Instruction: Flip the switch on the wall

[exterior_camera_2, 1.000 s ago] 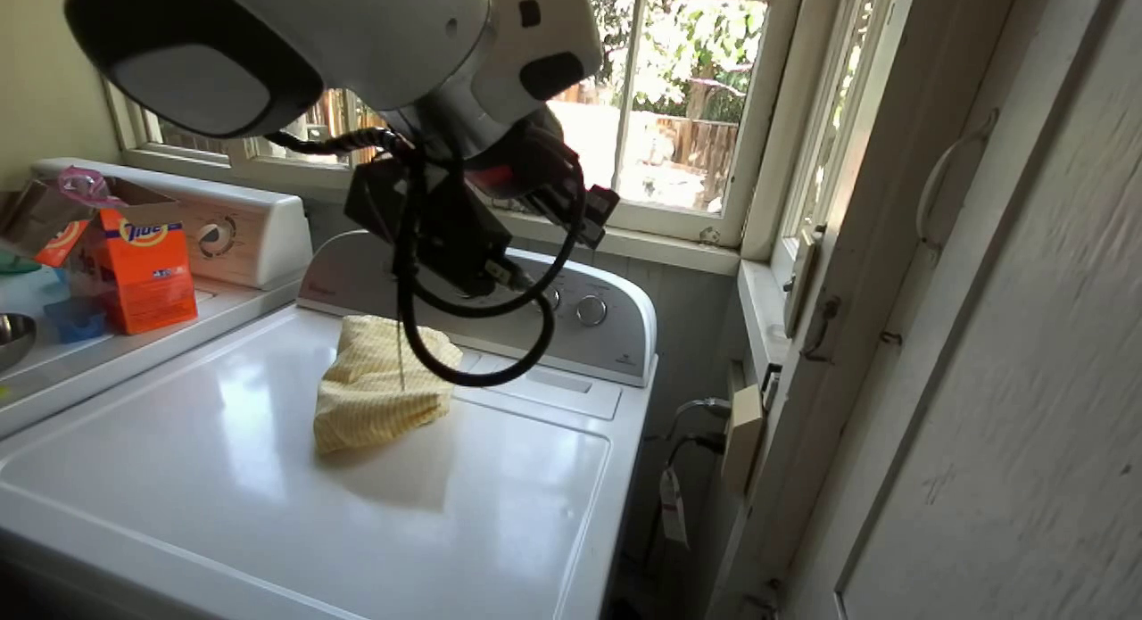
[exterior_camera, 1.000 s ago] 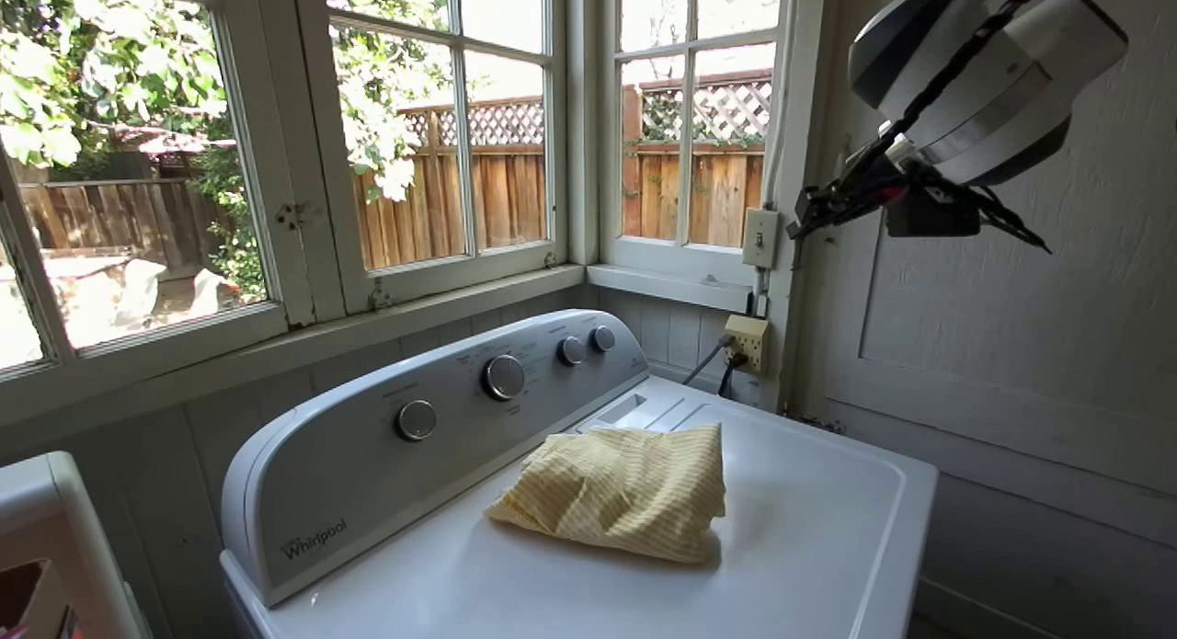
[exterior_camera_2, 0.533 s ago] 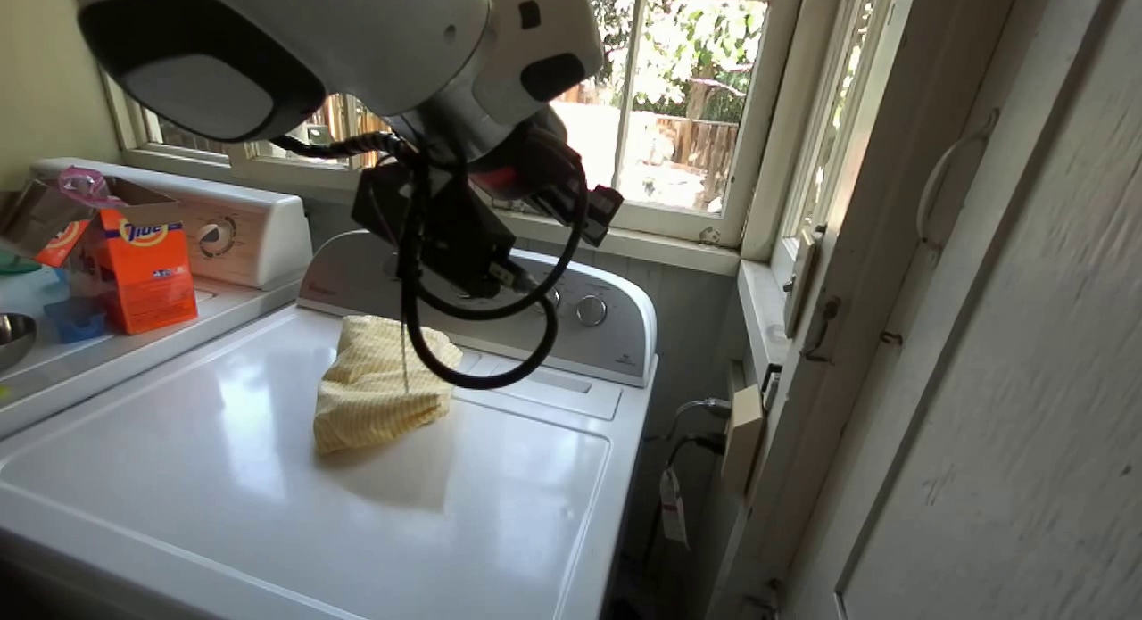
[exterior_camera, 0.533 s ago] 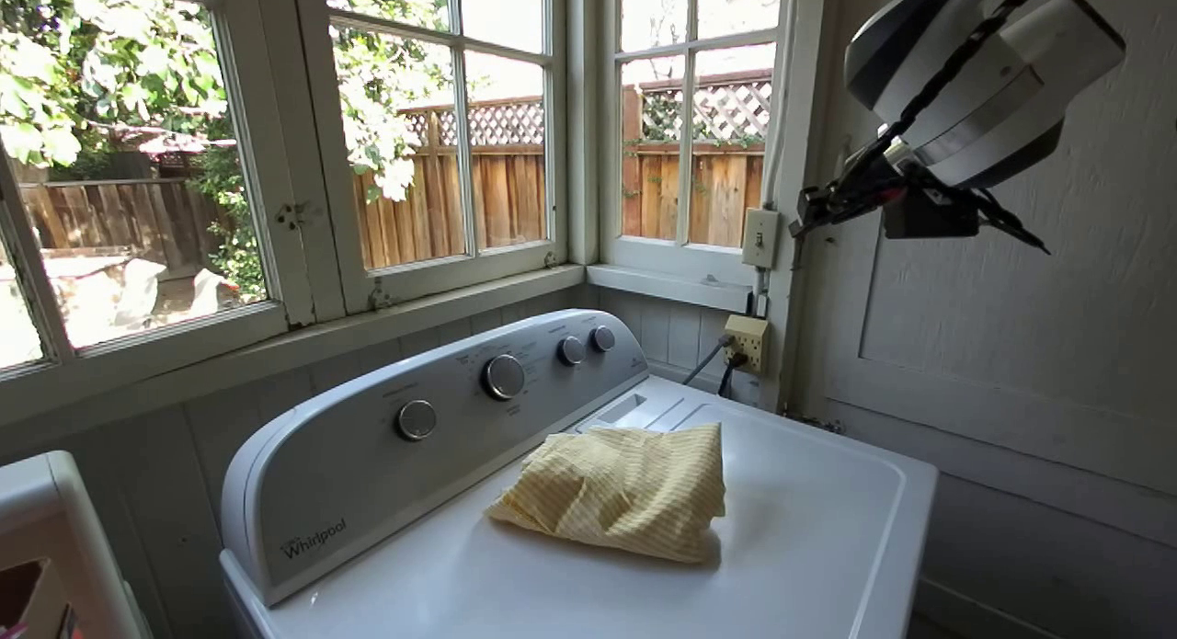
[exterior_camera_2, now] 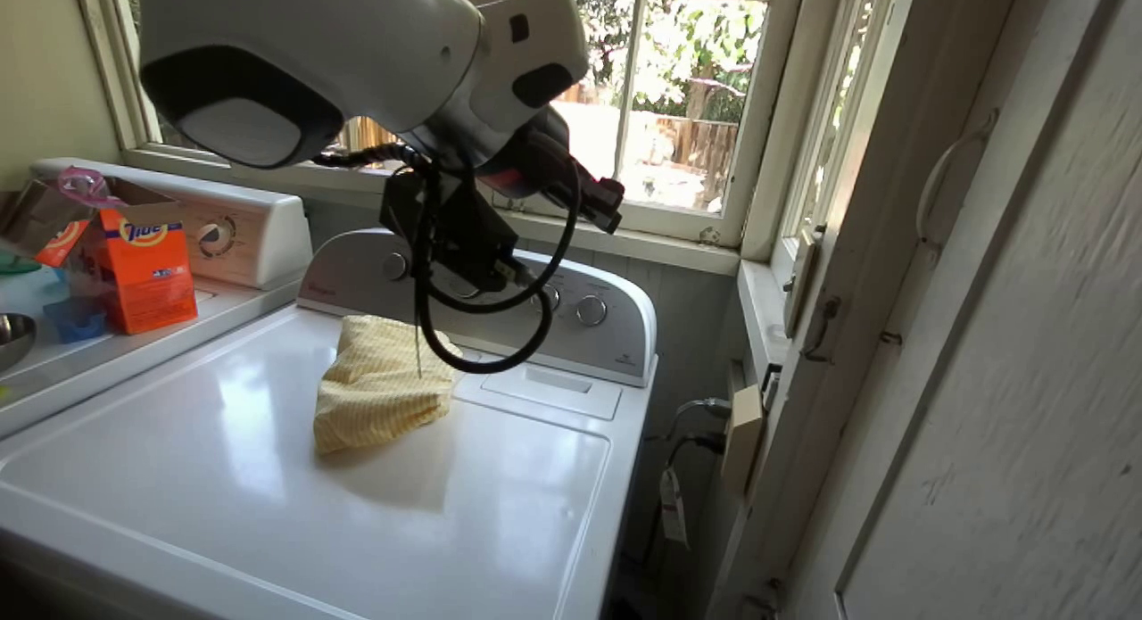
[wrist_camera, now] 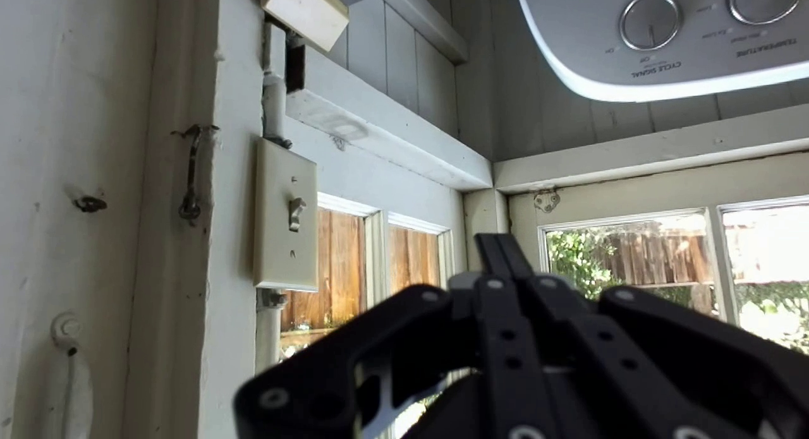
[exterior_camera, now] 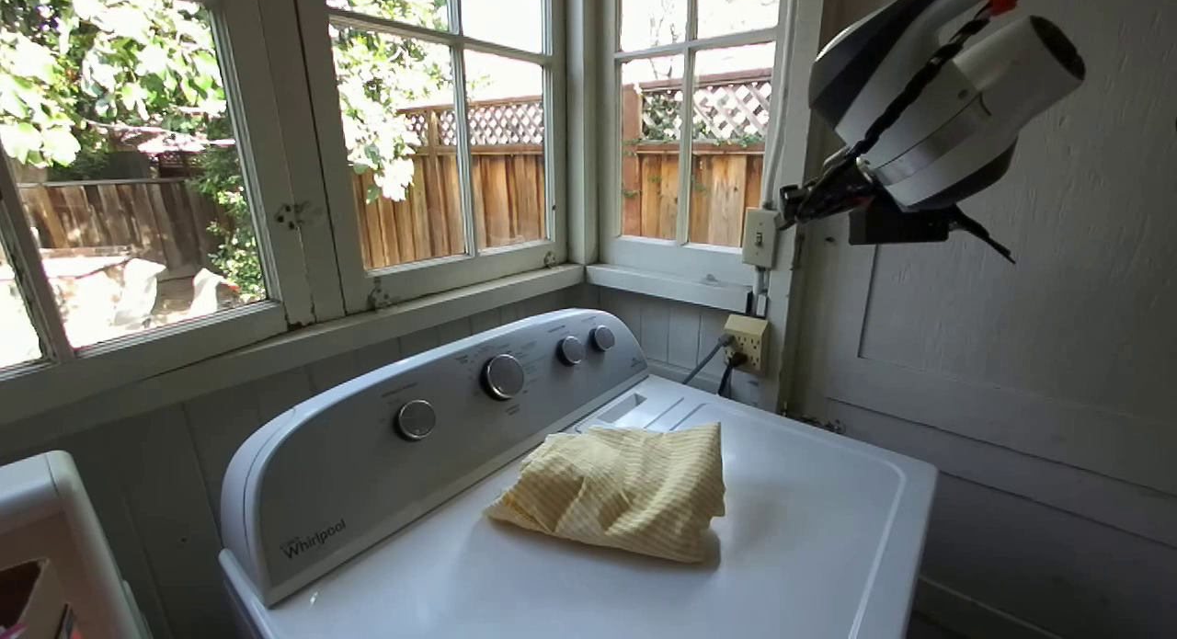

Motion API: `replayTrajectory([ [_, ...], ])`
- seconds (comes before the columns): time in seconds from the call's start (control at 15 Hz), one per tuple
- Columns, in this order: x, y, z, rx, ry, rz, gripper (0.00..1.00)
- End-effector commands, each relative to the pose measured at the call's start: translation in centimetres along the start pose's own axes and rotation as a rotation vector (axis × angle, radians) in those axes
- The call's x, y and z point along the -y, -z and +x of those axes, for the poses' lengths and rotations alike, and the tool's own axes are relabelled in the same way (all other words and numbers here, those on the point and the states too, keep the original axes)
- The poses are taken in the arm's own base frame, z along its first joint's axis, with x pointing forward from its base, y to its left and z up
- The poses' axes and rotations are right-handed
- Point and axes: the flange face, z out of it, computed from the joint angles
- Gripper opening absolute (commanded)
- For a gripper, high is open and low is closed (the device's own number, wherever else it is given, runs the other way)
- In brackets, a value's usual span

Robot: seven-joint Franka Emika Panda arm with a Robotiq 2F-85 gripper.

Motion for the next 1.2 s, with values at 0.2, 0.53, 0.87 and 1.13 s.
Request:
replayTrajectory([
  [0.2,0.1,-3.8,-2.4,-0.053,0.037,-0.047,0.00],
  [0.53,-0.3,-4.1,-2.7,-0.058,0.047,-0.079,0.01],
  [0.87,0.0,-3.9,-2.3,-0.065,0.051,-0.077,0.01],
  [1.13,0.1,-4.8,-2.9,-0.058,0.030,-0.055,0.00],
])
